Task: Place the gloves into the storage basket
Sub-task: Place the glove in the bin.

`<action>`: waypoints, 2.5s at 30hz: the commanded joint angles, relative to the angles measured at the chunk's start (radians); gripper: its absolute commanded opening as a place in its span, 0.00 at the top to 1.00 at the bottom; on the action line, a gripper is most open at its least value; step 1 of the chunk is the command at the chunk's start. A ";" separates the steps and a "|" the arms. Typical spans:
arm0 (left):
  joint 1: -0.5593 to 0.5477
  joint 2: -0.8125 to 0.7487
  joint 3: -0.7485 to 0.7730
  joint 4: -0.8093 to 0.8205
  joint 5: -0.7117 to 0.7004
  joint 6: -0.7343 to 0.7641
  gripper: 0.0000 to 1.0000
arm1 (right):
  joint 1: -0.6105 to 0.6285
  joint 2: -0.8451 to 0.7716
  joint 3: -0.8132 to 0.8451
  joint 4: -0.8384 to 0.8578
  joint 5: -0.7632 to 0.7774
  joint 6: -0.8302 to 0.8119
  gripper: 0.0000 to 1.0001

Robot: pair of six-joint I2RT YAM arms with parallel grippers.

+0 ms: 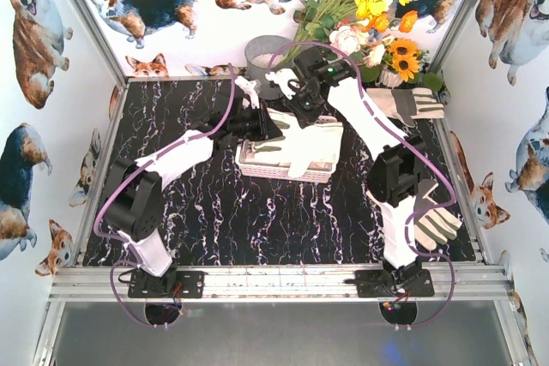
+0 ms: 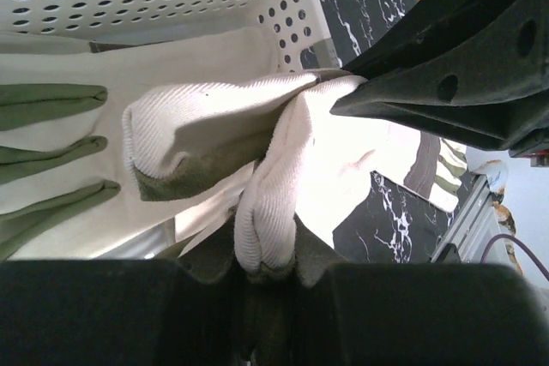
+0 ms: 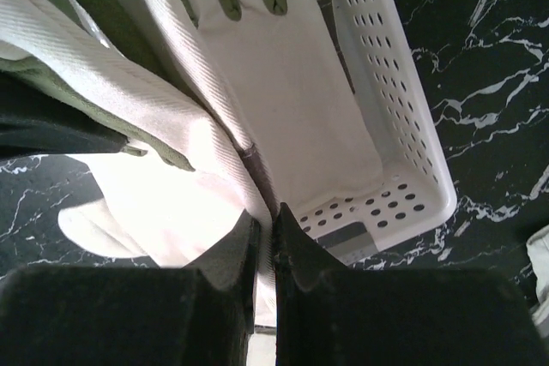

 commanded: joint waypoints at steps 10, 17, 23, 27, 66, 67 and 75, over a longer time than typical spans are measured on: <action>0.053 0.133 0.133 -0.127 0.029 0.063 1.00 | -0.053 0.142 0.124 0.064 -0.130 0.035 1.00; 0.076 0.201 0.171 -0.148 0.026 0.096 1.00 | -0.072 0.203 0.130 0.085 -0.147 0.076 1.00; 0.080 0.250 0.201 -0.148 0.040 0.109 1.00 | -0.075 0.234 0.132 0.107 -0.115 0.073 1.00; 0.082 0.278 0.209 -0.131 0.036 0.115 1.00 | -0.075 0.255 0.132 0.127 -0.084 0.074 1.00; 0.092 0.105 0.080 -0.125 -0.182 0.243 0.49 | -0.100 0.267 0.010 0.387 -0.008 0.366 1.00; 0.092 0.110 0.074 -0.124 -0.182 0.241 0.49 | -0.103 0.265 0.004 0.395 -0.011 0.376 1.00; 0.095 0.127 0.019 -0.121 -0.191 0.234 0.49 | -0.130 0.223 -0.042 0.429 -0.017 0.437 1.00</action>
